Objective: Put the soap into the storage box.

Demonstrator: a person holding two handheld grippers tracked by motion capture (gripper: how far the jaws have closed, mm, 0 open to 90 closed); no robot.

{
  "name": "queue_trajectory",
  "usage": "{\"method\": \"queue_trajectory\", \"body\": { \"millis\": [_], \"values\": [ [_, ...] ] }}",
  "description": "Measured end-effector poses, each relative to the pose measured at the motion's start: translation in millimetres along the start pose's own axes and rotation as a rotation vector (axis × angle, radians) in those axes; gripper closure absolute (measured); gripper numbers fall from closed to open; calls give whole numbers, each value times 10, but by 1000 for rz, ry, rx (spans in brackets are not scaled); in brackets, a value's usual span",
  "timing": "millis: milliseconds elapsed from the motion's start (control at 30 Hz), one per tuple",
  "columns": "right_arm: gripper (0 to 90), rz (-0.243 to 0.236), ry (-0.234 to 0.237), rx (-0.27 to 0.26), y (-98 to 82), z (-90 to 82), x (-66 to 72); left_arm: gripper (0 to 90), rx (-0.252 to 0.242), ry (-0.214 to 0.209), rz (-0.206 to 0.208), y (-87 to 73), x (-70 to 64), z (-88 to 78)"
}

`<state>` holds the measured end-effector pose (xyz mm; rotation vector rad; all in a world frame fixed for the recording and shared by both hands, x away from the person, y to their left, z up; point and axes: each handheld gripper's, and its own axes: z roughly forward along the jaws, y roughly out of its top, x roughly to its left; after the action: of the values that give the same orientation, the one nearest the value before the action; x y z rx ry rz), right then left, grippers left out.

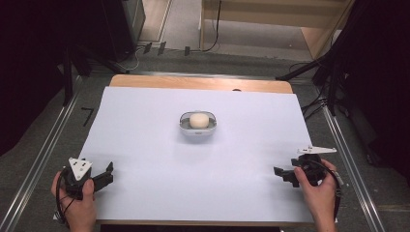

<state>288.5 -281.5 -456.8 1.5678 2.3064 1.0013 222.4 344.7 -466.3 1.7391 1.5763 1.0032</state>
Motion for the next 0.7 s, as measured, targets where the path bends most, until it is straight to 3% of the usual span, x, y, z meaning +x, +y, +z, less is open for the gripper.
{"method": "queue_trajectory", "body": {
  "millis": [367,700],
  "values": [
    [161,26,-41,-63,-208,-252,-197,142,-8,-1,-6,-4,4,-9],
    [161,67,-49,-99,-528,-453,-455,142,-8,-1,-4,-4,2,-9]
  ]
}}
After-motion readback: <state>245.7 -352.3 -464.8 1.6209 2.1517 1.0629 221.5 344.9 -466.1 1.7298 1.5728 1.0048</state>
